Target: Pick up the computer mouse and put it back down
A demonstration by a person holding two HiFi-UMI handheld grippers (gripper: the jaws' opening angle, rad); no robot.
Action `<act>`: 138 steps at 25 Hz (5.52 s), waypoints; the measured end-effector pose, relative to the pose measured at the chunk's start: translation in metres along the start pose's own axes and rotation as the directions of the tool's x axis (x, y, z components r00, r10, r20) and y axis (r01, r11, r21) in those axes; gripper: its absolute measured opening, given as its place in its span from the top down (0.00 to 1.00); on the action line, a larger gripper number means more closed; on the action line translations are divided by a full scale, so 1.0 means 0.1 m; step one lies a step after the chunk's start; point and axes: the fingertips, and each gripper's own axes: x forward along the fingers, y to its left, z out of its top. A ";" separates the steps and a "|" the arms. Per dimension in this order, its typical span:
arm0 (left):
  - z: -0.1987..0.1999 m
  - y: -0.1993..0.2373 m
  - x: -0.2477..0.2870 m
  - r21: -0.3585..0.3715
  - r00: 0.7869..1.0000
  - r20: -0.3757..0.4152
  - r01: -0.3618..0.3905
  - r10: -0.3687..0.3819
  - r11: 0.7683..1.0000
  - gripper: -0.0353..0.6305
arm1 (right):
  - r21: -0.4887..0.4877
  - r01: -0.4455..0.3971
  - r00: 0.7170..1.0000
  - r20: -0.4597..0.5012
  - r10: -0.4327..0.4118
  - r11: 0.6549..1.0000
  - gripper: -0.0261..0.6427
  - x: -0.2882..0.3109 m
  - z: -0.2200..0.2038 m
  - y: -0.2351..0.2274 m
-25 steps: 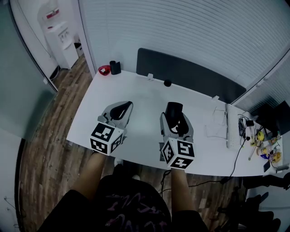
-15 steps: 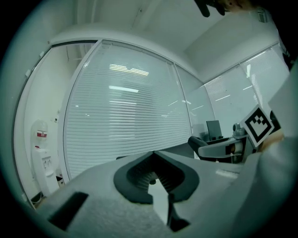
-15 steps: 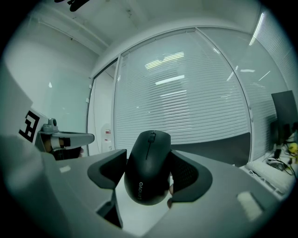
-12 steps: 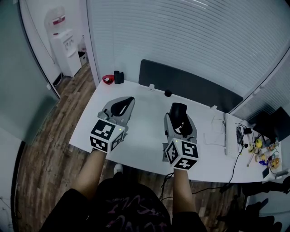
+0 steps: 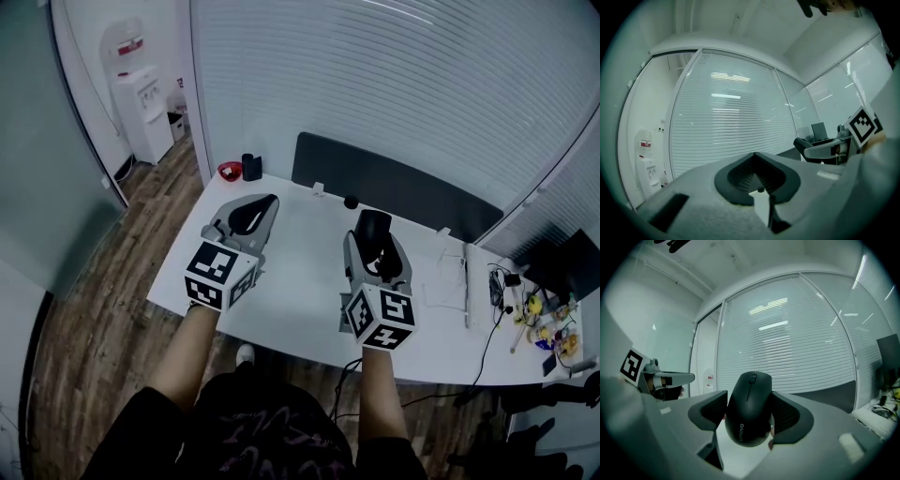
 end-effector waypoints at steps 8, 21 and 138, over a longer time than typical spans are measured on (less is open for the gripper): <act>0.00 0.02 -0.01 0.003 1.000 0.001 0.007 -0.007 1.000 0.94 | 0.002 0.003 1.000 0.014 -0.003 1.000 0.51 0.02 0.04 0.05; 0.00 0.10 0.00 0.002 1.000 0.004 0.008 -0.008 1.000 0.94 | 0.002 0.009 1.000 0.018 -0.009 1.000 0.51 0.08 0.07 0.07; -3.01 -0.06 -0.49 -0.349 0.856 -0.495 -0.038 -0.150 0.936 0.94 | 0.185 0.090 0.799 -0.600 0.040 0.979 0.51 -0.12 -3.05 0.61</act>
